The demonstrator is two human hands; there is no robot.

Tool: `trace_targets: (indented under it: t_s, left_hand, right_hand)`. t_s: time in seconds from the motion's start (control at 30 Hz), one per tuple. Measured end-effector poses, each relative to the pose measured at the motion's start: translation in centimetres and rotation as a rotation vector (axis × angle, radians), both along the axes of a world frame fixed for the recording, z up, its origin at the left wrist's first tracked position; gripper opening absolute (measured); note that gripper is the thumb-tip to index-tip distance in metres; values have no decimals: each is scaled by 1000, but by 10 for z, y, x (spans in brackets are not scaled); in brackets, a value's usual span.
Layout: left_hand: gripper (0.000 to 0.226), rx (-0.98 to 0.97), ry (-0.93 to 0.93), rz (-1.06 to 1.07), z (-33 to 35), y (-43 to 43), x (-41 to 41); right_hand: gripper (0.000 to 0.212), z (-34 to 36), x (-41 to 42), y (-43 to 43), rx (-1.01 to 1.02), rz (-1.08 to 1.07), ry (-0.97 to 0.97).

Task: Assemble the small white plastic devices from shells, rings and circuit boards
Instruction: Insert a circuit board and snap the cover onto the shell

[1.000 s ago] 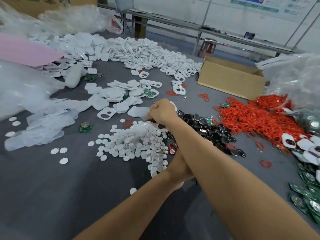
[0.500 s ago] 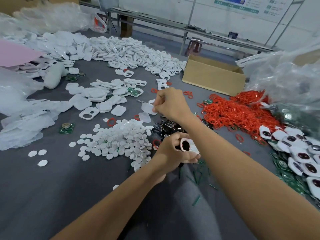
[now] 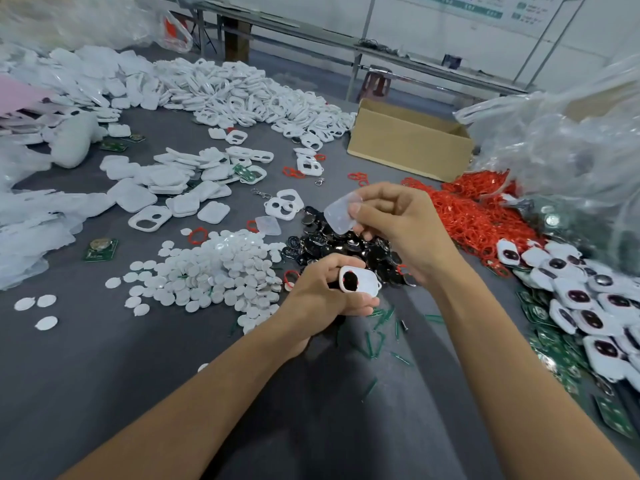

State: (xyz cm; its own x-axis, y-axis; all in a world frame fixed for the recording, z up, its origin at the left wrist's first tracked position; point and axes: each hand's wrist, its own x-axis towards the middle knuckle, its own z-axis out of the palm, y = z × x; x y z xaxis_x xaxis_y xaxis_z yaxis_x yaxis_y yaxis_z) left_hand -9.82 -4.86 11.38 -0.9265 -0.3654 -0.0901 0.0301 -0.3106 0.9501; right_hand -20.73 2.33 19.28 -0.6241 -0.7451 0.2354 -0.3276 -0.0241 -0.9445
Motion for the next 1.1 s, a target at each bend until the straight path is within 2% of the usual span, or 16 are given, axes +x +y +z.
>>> trace_targets:
  t_s: [0.2, 0.4, 0.53, 0.67, 0.77, 1.0, 1.1]
  left_hand:
    - [45, -30, -15, -11, -1, -1, 0]
    - [46, 15, 1, -4, -2, -2, 0]
    - [50, 56, -4, -7, -2, -1, -1]
    - [50, 69, 1, -9, -2, -2, -1]
    - [57, 63, 13, -14, -2, -2, -1]
    - [43, 90, 48, 18, -5, -3, -3]
    - [51, 82, 63, 38, -2, -3, -2]
  right_hand:
    - [11, -6, 10, 16, -45, -9, -39]
    - [15, -8, 8, 23, -22, -11, 41]
    - [19, -11, 5, 28, 66, 7, 102]
    - [16, -11, -3, 32, 103, -6, 8]
    - [13, -13, -6, 31, 136, -26, 59]
    - [11, -20, -3, 27, 181, -39, 152]
    - [11, -24, 0, 23, 184, -62, 179]
